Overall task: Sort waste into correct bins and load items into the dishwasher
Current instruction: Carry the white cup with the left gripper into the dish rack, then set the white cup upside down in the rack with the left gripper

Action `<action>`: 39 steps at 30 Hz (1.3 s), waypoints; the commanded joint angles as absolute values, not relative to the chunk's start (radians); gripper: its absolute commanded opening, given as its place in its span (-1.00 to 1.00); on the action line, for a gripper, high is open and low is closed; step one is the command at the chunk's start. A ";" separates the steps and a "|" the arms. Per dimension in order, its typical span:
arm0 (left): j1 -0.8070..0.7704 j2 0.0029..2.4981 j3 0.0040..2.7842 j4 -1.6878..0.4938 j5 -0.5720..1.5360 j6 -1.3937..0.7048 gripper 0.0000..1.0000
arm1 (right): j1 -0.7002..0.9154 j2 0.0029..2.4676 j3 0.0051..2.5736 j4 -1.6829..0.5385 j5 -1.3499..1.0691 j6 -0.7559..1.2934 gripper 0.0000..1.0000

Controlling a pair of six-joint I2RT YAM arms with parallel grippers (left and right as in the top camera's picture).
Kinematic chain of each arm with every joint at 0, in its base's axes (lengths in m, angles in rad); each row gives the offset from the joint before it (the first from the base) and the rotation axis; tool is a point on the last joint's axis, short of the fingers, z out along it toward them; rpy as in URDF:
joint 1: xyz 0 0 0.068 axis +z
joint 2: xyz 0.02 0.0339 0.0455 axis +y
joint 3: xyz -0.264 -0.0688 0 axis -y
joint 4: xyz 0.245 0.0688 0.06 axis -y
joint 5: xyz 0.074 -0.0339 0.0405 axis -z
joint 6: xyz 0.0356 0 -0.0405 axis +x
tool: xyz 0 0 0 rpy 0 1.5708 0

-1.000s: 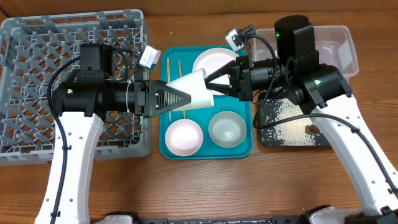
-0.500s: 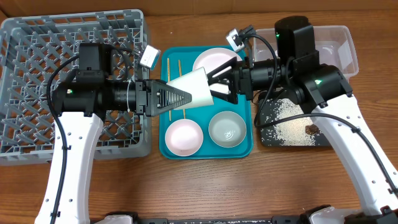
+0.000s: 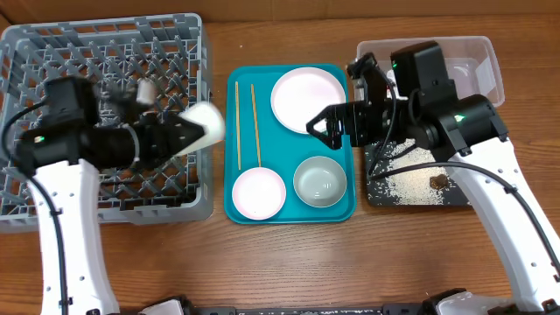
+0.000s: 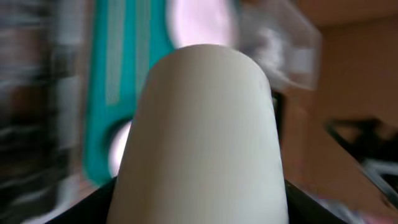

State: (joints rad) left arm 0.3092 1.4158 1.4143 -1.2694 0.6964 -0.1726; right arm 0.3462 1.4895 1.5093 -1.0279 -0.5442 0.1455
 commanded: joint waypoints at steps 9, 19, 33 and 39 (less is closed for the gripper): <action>0.523 1.406 1.420 -1.378 0.016 -0.390 0.50 | 0.348 1.482 1.518 -1.037 -0.479 0.141 1.00; 0.622 1.473 1.420 -1.289 0.030 -0.397 0.45 | 0.348 1.482 1.518 -1.039 -0.479 0.142 1.00; 0.597 1.470 1.422 -1.267 0.291 -0.228 0.22 | 0.348 1.482 1.518 -1.049 -0.479 0.141 1.00; 0.557 1.458 1.421 -1.225 0.045 -0.341 -0.03 | 0.348 1.482 1.518 -1.039 -0.479 0.142 1.00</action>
State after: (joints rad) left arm 0.5678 1.4738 1.4143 -1.2469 0.1631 -0.2947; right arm 0.3470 1.4895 1.5093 -1.0466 -0.4896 0.1452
